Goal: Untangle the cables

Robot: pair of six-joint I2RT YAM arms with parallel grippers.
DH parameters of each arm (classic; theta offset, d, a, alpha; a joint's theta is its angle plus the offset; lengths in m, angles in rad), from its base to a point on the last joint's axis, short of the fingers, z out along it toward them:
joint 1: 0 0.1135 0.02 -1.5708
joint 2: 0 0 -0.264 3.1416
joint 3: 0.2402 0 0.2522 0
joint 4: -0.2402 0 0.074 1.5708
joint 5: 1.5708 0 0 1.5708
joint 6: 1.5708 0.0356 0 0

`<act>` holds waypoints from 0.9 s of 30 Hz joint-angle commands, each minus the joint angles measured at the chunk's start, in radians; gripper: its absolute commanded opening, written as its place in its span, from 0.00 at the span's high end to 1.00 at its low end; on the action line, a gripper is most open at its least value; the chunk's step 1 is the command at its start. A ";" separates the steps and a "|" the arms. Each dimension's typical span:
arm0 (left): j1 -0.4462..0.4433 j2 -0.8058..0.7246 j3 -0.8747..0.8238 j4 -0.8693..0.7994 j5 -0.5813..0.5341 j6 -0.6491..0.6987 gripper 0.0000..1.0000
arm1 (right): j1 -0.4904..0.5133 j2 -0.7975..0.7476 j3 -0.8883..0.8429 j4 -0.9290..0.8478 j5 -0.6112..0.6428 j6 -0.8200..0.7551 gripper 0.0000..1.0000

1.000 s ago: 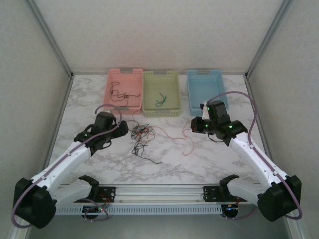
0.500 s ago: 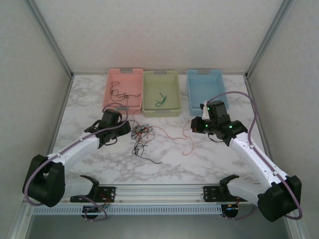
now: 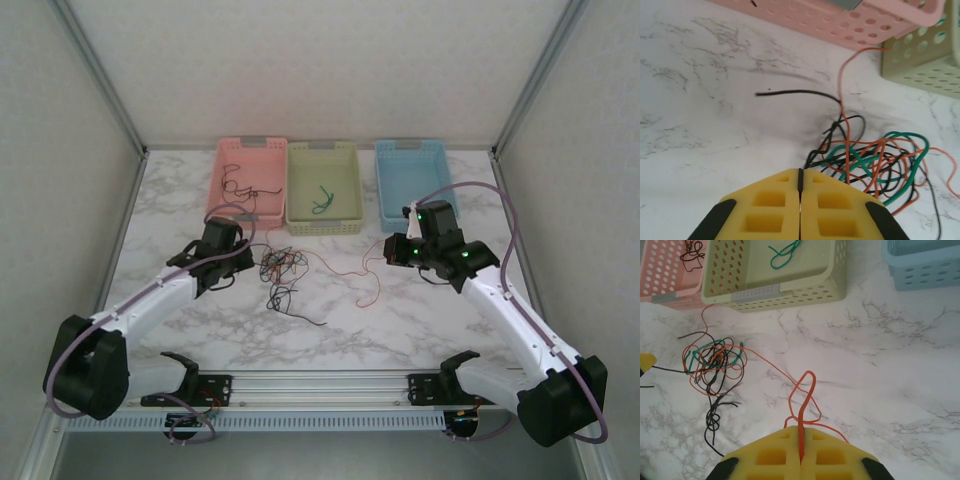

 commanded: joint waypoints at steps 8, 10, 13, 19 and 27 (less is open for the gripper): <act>0.009 -0.214 0.175 -0.334 -0.193 0.038 1.00 | -0.001 -0.005 0.165 -0.071 0.026 -0.081 1.00; 0.009 -0.258 0.226 -0.410 -0.225 0.048 1.00 | 0.000 -0.003 0.211 -0.112 0.100 -0.114 1.00; 0.009 -0.307 0.288 -0.503 -0.291 0.069 1.00 | -0.004 -0.001 0.268 -0.162 0.216 -0.152 1.00; 0.009 -0.371 0.396 -0.651 -0.371 0.111 1.00 | -0.049 0.023 0.374 -0.270 0.503 -0.224 1.00; 0.010 -0.406 0.504 -0.781 -0.560 0.207 1.00 | -0.129 0.026 0.400 -0.315 0.871 -0.270 1.00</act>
